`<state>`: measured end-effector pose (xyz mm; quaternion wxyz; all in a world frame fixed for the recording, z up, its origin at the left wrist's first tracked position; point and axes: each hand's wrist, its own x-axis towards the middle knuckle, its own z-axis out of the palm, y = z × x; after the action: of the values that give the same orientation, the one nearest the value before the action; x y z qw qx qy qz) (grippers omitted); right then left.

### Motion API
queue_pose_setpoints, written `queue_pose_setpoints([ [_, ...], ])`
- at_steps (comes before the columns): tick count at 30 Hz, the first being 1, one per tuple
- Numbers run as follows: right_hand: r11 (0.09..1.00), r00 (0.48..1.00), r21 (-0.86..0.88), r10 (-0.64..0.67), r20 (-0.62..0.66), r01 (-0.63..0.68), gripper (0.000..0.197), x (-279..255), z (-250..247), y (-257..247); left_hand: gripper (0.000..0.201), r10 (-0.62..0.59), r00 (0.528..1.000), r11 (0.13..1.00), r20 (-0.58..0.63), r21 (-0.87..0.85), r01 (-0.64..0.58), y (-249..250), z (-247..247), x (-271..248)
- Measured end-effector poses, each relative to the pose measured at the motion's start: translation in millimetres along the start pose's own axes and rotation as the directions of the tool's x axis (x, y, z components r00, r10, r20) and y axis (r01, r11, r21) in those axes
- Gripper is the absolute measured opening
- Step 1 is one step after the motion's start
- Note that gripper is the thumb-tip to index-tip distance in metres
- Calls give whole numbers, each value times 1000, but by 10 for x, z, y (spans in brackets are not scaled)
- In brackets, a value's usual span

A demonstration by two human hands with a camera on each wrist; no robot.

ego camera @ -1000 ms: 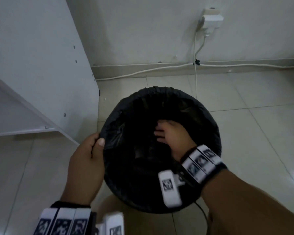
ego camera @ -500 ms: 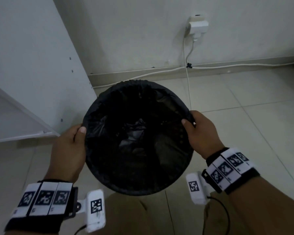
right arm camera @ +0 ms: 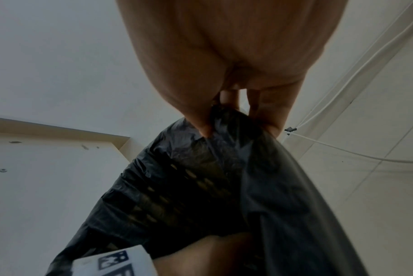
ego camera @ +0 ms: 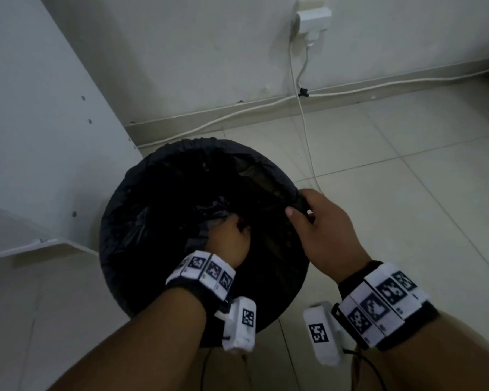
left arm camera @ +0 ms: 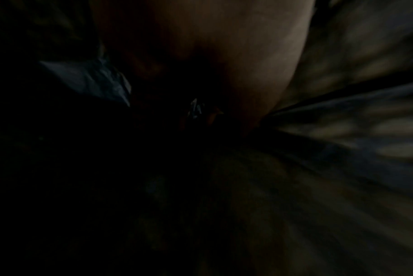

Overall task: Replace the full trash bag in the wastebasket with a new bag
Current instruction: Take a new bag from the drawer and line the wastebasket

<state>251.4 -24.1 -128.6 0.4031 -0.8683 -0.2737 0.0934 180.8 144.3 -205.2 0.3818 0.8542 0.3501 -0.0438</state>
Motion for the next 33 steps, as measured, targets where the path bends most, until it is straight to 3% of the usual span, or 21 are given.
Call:
queue_pose_setpoints([
  [4, 1000, 1000, -8, 2, 26, -2, 18, 7, -7, 8, 67, -48, 989, 998, 138, -31, 53, -144, 155, 341],
  [7, 1000, 999, -3, 11, 30, -11, 15, 30, -7, -6, 78, -37, 920, 983, 389, 179, -36, -192, 237, 447],
  [9, 1000, 999, -1, 28, 26, -28, 14, 48, -21, 0, 82, -42, 881, 976, 470, 207, -64, -248, 272, 496],
  [12, 999, 999, -9, 49, 21, -49, 14, 76, -50, 33, 68, -112, 893, 970, 435, 243, 4, -273, 254, 560],
  [15, 998, 997, 7, 69, 38, -69, 13, 102, -73, 36, 41, -123, 983, 965, 136, 250, 86, -228, 129, 618],
  [17, 997, 996, 29, 70, 53, -71, 12, 122, -74, 15, 49, -87, 996, 969, 6, 231, 83, -215, 51, 660],
  [18, 997, 996, 31, 66, 55, -68, 12, 128, -71, 5, 70, -44, 999, 961, 14, 273, 38, -213, 44, 685],
  [20, 998, 997, 24, 57, 50, -58, 11, 124, -64, -10, 116, -50, 981, 888, 187, 458, -42, -259, 97, 805],
  [21, 998, 997, 21, 54, 48, -55, 10, 120, -58, -17, 134, -79, 973, 848, 217, 528, -49, -313, 154, 873],
  [23, 998, 997, 22, 60, 45, -61, 11, 117, -43, -24, 152, -110, 970, 853, 217, 521, -20, -389, 174, 958],
  [25, 997, 997, 28, 67, 39, -69, 12, 123, -36, -19, 144, -103, 974, 892, 201, 453, 1, -416, 192, 963],
  [28, 998, 997, 23, 64, 41, -65, 13, 146, -44, -13, 128, -12, 977, 831, 214, 545, -109, -311, 85, 880],
  [31, 998, 997, 15, 58, 58, -59, 13, 158, -45, -19, 119, -68, 990, 817, 126, 577, -18, -315, 54, 924],
  [33, 999, 997, 7, 51, 61, -51, 13, 155, -43, -24, 113, -96, 970, 781, 224, 620, -66, -320, 58, 873],
])
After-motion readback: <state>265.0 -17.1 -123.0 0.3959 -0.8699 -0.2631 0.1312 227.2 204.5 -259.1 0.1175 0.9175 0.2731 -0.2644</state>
